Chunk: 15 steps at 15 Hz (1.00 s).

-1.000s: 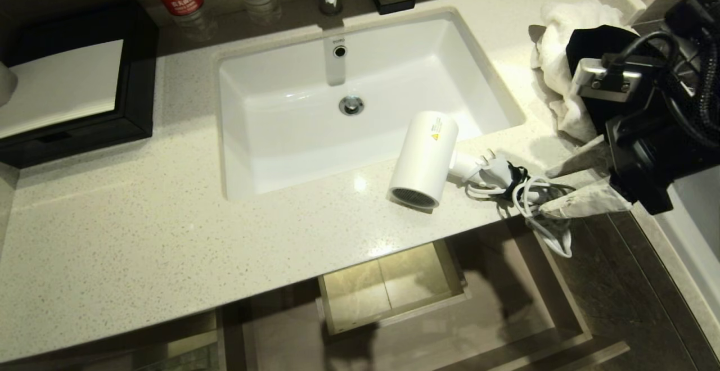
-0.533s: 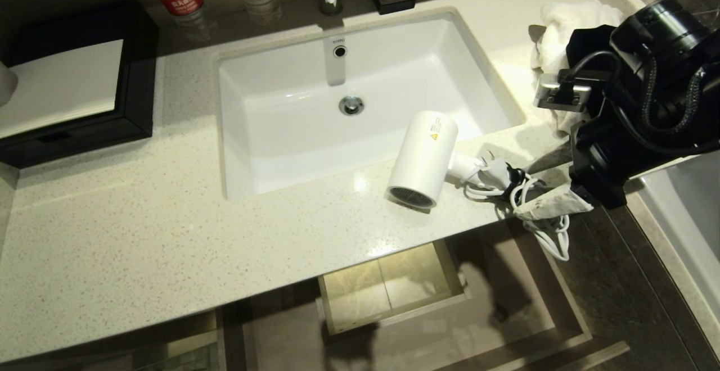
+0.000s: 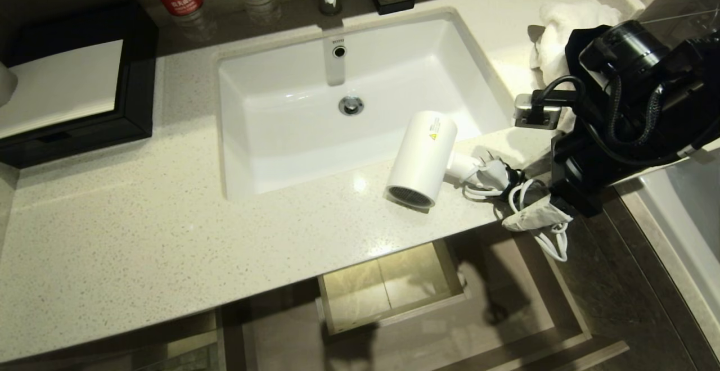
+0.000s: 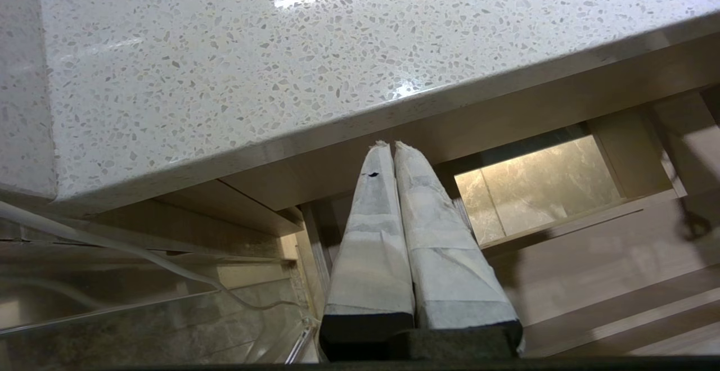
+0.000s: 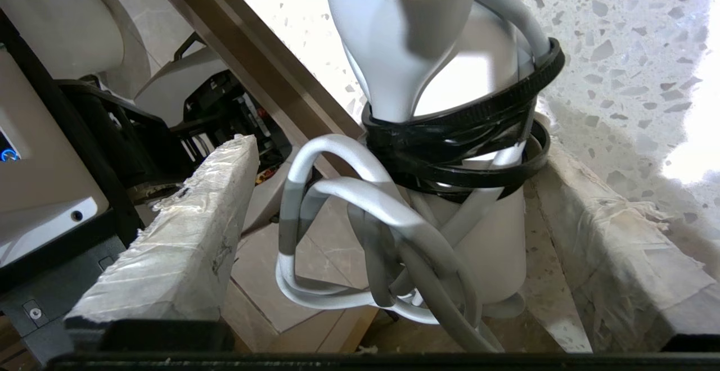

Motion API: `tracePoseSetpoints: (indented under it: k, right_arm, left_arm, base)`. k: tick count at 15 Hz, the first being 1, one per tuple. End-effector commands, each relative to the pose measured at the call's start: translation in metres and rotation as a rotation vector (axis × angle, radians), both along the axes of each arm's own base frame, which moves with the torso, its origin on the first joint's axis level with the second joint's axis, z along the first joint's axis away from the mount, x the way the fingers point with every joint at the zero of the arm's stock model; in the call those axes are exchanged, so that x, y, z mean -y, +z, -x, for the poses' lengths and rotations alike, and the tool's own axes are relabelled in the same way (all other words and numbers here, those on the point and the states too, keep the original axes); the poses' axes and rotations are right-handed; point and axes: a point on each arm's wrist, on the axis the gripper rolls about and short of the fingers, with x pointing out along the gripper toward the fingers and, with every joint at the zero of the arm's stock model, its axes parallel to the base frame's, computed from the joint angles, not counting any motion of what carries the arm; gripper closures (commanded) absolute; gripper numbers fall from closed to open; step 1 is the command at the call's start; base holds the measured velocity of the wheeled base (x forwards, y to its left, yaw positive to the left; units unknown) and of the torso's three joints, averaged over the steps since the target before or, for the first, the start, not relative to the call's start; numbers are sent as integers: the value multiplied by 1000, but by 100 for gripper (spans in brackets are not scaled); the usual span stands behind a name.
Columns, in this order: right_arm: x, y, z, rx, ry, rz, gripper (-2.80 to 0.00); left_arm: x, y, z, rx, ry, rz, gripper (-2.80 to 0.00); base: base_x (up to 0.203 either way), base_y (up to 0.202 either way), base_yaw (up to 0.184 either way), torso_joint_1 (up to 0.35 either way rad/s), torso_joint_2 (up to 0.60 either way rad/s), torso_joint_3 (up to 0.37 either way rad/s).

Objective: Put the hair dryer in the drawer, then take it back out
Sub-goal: Pick up the hairdryer

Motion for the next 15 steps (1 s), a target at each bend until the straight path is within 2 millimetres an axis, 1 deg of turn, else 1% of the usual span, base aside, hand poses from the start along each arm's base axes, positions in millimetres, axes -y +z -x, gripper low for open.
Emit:
tracePoseSetpoints:
  k: [1,3,6,10,11,12,15]
  right_arm:
    - [-3,-9,-9,-27,3,10,-280]
    - [-4,-11,-10,-35,4,14,-280]
    - [-6,-18,-18,-39,-18,52,-280]
    - [-6,-17,-19,-28,-16,43,-280]
    - [-6,-18,-17,-33,-14,38,0]
    - [-7,-18,-21,-1,-16,34,0]
    - [-7,-15,-23,33,-41,62,0]
  left_arm:
    - [0,0,0,-1,1,0,0]
    - [0,0,0,-1,1,0,0]
    - [0,0,0,-1,1,0,0]
    - [0,0,0,-1,1,0,0]
    - [0,0,0,-1,1,0,0]
    - [0,0,0,-1,1,0,0]
    - [0,0,0,-1,1,0,0]
  base:
    - [0,0,0,0,0,0]
    - [0,0,0,0,0,0]
    - [0,0,0,0,0,0]
    - [0,0,0,0,0,0]
    - [0,0,0,0,0,0]
    - [0,0,0,0,0,0]
    - [0,0,0,0,0,0]
